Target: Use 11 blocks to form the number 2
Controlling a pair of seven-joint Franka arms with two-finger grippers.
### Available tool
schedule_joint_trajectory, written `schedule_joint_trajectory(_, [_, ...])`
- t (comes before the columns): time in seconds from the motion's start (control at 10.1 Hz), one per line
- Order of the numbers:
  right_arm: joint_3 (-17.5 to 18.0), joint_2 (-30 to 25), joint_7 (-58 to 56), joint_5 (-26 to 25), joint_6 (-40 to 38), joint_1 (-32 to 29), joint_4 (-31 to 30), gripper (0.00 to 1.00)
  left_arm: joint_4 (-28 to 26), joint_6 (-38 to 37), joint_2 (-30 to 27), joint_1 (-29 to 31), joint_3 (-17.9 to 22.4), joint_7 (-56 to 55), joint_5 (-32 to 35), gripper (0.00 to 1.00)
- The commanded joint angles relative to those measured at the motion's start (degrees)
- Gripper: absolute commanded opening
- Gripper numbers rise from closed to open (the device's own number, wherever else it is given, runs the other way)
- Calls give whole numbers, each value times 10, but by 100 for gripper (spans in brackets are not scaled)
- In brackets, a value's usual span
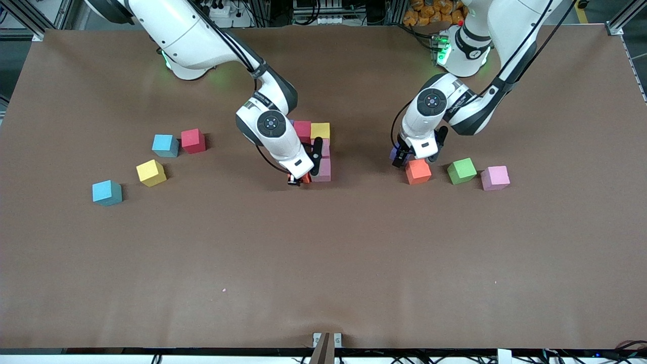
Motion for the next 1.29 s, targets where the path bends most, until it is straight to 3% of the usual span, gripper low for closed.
schedule_joint_trajectory(0.0, [-7,14,-2,12,0,13,14,46,-1,7,0,0,-2,-21,23,97])
schedule_joint_trajectory(0.1, [-7,15,-3,12,0,14,14,49,-1,6,0,1,-2,-14,29,52])
schedule_joint_trajectory(0.2, [-7,16,-3,12,0,14,14,54,-1,6,-1,3,-2,-13,29,32])
schedule_joint_trajectory(0.3, [-7,16,-2,12,0,14,14,58,1,5,-2,5,-2,-10,29,32])
schedule_joint_trajectory(0.4, [-7,16,-3,13,0,13,13,96,9,2,-3,7,-2,-10,29,32])
schedule_joint_trajectory(0.49, [-7,16,-6,13,0,13,12,100,20,-3,-4,7,-2,-12,29,32])
schedule_joint_trajectory(1.19, [-3,-24,-3,31,-42,3,10,100,154,-100,10,-2,-5,-77,18,32])
